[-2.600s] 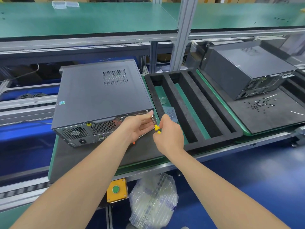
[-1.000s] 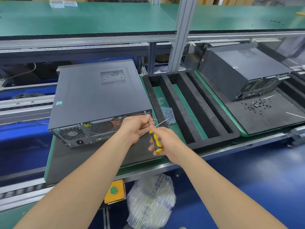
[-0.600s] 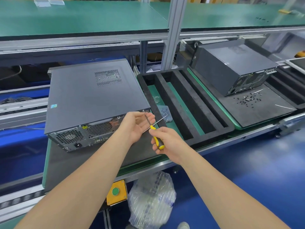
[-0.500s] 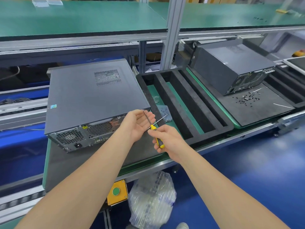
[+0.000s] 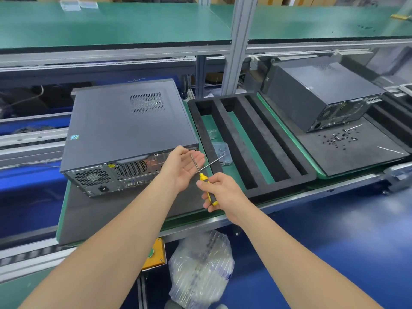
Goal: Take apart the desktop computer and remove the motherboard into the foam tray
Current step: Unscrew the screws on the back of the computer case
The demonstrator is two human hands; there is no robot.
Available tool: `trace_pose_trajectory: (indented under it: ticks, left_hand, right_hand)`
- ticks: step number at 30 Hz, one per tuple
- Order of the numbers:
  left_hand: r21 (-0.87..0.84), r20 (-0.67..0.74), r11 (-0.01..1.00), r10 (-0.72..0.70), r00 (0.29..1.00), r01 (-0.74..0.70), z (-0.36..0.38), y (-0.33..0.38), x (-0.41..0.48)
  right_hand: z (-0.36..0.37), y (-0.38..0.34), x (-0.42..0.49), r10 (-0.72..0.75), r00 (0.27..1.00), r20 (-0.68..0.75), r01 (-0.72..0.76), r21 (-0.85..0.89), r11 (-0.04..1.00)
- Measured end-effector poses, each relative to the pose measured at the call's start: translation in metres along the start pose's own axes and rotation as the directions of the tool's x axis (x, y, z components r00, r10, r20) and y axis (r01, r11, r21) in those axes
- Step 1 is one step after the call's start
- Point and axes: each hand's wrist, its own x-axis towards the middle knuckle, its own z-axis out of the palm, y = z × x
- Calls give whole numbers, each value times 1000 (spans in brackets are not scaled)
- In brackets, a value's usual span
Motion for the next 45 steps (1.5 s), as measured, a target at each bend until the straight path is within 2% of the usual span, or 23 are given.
trace_pose_trajectory:
  ticks: [3, 6, 8, 11, 14, 17, 20, 21, 23, 26, 28, 32, 34, 36, 41, 45]
  left_hand:
    - [-17, -36, 1000, 15, 999, -16, 2, 1, -2]
    - [80, -136, 995, 76, 988, -65, -14, 2, -4]
    - [147, -226, 986, 108, 968, -76, -35, 2, -4]
    - [261, -345, 965, 68, 936, 26, -61, -16, -3]
    - [402, -384, 911, 75, 920, 93, -76, -51, -2]
    - [545, -395, 838, 245, 885, 12, -85, -73, 3]
    - [649, -379, 759, 383, 842, -53, -84, -77, 8]
    - [706, -344, 705, 427, 836, -69, -83, -76, 11]
    - [849, -218, 518, 527, 821, -107, -79, -75, 16]
    - [975, 47, 134, 649, 759, -175, -69, -70, 24]
    - [977, 193, -61, 650, 735, -203, -64, -66, 34]
    - [916, 354, -360, 509, 785, -179, -69, -59, 56]
    - [876, 389, -451, 447, 806, -172, -74, -56, 66]
    - [849, 407, -499, 409, 816, -174, -78, -51, 71]
    - [667, 565, -706, 272, 779, -237, -84, -36, 73]
    - [492, 676, -828, 169, 717, -269, -78, -29, 68]
  right_hand:
    - [-4, 0, 3, 5, 1000, 17, -5, -6, 1000]
    - [-16, 10, 8, 3, 999, 37, -4, 20, 1000]
    - [-26, 20, 14, -10, 1000, 1, 10, -8, 1000]
    - [-29, 36, 24, 15, 993, -113, -32, -149, 988]
    - [-18, 51, 33, 101, 982, -160, -135, -217, 967]
    - [-2, 63, 39, 159, 974, -164, -187, -172, 967]
    - [7, 68, 44, 132, 976, -175, -159, -155, 975]
    - [8, 68, 45, 127, 976, -177, -154, -151, 976]
    - [7, 68, 47, 125, 976, -179, -152, -149, 977]
    - [0, 66, 48, 135, 975, -175, -161, -145, 976]
    - [-7, 65, 48, 141, 973, -182, -170, -152, 974]
    - [-22, 63, 48, 142, 972, -187, -171, -150, 974]
    - [-29, 62, 49, 132, 973, -188, -163, -160, 973]
    - [-33, 60, 50, 125, 974, -189, -155, -155, 976]
    - [-37, 58, 53, 129, 978, -166, -152, -132, 980]
    - [-38, 57, 55, 131, 979, -157, -149, -113, 982]
